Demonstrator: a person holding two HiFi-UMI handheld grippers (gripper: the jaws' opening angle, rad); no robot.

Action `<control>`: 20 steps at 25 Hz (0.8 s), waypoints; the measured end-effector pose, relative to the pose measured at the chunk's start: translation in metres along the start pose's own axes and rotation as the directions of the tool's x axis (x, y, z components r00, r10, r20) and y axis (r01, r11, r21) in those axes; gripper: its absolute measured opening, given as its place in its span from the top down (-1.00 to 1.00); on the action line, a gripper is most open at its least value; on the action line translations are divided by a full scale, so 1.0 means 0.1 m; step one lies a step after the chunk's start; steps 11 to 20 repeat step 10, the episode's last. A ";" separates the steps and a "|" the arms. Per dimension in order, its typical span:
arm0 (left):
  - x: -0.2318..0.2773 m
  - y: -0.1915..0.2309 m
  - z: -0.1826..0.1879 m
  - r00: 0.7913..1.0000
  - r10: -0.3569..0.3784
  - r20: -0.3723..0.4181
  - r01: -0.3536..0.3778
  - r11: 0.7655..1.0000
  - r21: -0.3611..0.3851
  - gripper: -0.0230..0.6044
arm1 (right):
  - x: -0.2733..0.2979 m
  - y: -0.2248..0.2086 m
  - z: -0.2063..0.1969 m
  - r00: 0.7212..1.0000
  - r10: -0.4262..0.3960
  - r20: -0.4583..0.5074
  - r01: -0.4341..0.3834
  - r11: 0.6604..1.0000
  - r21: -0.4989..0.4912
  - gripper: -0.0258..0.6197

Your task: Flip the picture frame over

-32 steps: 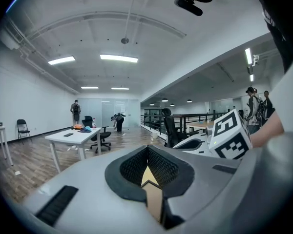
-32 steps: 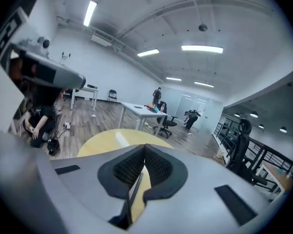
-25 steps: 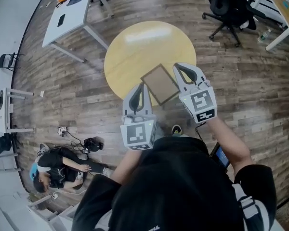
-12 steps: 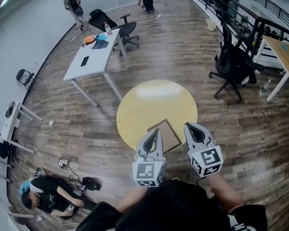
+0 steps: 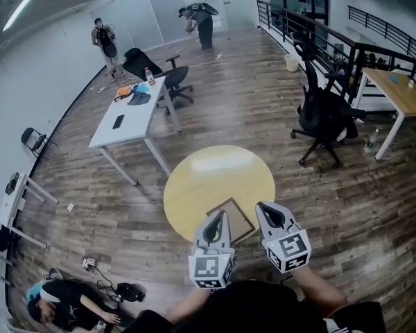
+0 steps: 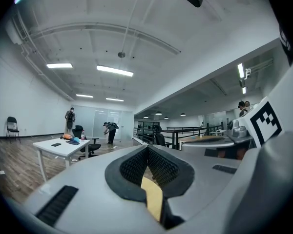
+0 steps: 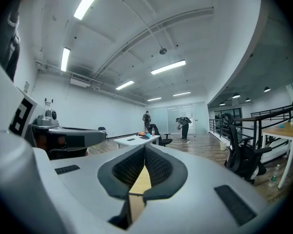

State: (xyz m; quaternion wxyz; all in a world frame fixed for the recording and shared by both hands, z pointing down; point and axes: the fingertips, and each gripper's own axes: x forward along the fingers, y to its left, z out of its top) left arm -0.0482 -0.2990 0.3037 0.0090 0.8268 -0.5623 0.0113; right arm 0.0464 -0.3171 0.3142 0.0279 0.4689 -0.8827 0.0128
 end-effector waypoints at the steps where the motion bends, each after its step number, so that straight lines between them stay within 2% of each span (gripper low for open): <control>1: -0.01 -0.01 0.00 1.000 -0.001 0.000 0.001 1.000 0.000 0.86 | -0.01 0.01 0.00 1.000 0.000 0.001 0.000 1.000 -0.002 0.86; 20: -0.12 0.05 -0.03 1.000 0.014 0.002 -0.014 1.000 -0.015 0.86 | 0.02 0.17 -0.04 1.000 0.027 -0.010 -0.027 1.000 -0.009 0.86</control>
